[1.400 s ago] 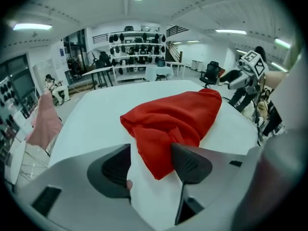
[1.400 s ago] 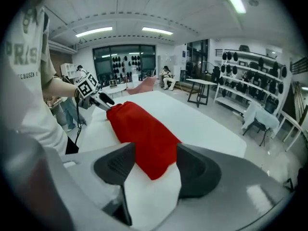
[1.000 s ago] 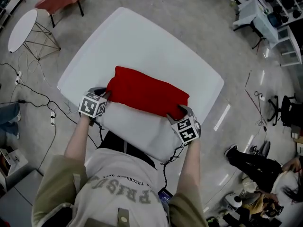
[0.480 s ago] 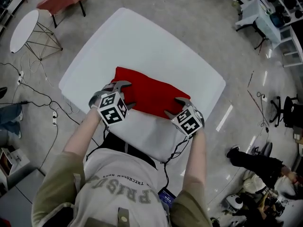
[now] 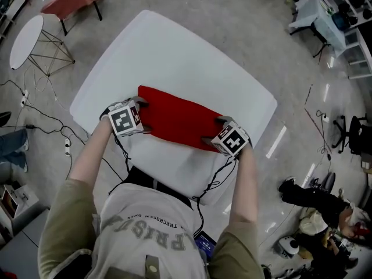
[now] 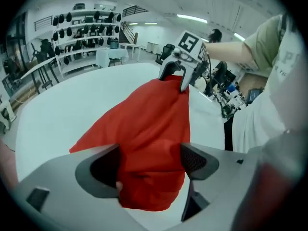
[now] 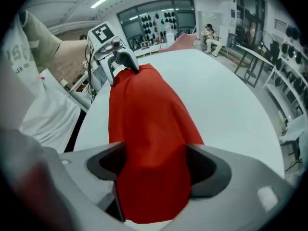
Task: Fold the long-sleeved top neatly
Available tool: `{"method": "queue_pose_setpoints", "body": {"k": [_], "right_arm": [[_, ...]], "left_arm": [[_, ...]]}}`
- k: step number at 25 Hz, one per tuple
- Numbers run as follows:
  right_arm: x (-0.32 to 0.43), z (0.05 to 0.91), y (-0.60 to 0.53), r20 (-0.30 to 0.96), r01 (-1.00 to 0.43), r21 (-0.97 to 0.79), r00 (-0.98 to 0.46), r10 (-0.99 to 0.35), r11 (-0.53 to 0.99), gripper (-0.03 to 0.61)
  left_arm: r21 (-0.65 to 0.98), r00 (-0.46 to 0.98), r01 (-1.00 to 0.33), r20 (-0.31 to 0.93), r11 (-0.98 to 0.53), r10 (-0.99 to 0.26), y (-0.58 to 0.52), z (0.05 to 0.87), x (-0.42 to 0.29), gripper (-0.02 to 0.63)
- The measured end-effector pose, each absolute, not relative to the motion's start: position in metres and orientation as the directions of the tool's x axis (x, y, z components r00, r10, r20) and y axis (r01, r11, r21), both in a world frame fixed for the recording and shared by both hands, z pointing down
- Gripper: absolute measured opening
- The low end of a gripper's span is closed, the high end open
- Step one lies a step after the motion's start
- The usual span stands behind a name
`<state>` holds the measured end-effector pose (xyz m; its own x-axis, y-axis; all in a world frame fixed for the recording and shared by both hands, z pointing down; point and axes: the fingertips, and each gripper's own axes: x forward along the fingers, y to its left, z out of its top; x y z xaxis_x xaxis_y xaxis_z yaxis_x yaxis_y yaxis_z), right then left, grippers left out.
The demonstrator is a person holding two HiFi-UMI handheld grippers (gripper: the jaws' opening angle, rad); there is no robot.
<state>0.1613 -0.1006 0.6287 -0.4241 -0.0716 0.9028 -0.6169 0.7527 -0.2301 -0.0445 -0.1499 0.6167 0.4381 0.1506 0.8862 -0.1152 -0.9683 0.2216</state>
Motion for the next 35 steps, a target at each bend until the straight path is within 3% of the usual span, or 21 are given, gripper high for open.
{"method": "queue_pose_setpoints", "body": {"k": [7, 11, 17, 23, 25, 27, 30, 35], "right_arm": [[0.163, 0.596, -0.097, 0.888, -0.580, -0.167, -0.439, -0.133, 0.797, 0.385], [0.184, 0.615, -0.077, 0.930, -0.549, -0.171, -0.364, -0.050, 0.818, 0.385], [0.198, 0.630, -0.085, 0.918, -0.600, -0.241, -0.395, -0.021, 0.763, 0.387], [0.211, 0.601, -0.082, 0.896, -0.660, -0.185, -0.418, -0.150, 0.728, 0.387], [0.215, 0.601, -0.075, 0.899, -0.665, -0.184, -0.412, -0.150, 0.724, 0.385], [0.214, 0.601, -0.074, 0.901, -0.663, -0.184, -0.409, -0.145, 0.725, 0.386], [0.206, 0.602, -0.077, 0.904, -0.644, -0.184, -0.408, -0.130, 0.743, 0.385], [0.193, 0.619, -0.069, 0.926, -0.575, -0.196, -0.375, -0.043, 0.795, 0.385]], "left_arm": [[0.217, 0.492, -0.099, 0.859, -0.971, 0.142, -0.142, 0.590, -0.063, 0.390], [0.190, 0.384, -0.116, 0.914, -0.975, 0.133, -0.136, 0.621, -0.095, 0.390], [0.151, 0.390, -0.161, 0.917, -0.975, 0.078, -0.141, 0.623, -0.107, 0.390], [0.269, 0.550, -0.449, 0.835, -0.852, -0.026, -0.147, 0.582, -0.078, 0.383], [0.251, 0.498, -0.536, 0.865, -0.806, -0.062, -0.147, 0.591, -0.082, 0.319], [0.203, 0.449, -0.595, 0.886, -0.777, -0.112, -0.151, 0.600, -0.092, 0.187], [0.154, 0.423, -0.588, 0.895, -0.794, -0.140, -0.156, 0.602, -0.097, 0.052], [0.283, 0.498, -0.686, 0.854, -0.671, -0.149, -0.152, 0.595, -0.121, 0.028]]}}
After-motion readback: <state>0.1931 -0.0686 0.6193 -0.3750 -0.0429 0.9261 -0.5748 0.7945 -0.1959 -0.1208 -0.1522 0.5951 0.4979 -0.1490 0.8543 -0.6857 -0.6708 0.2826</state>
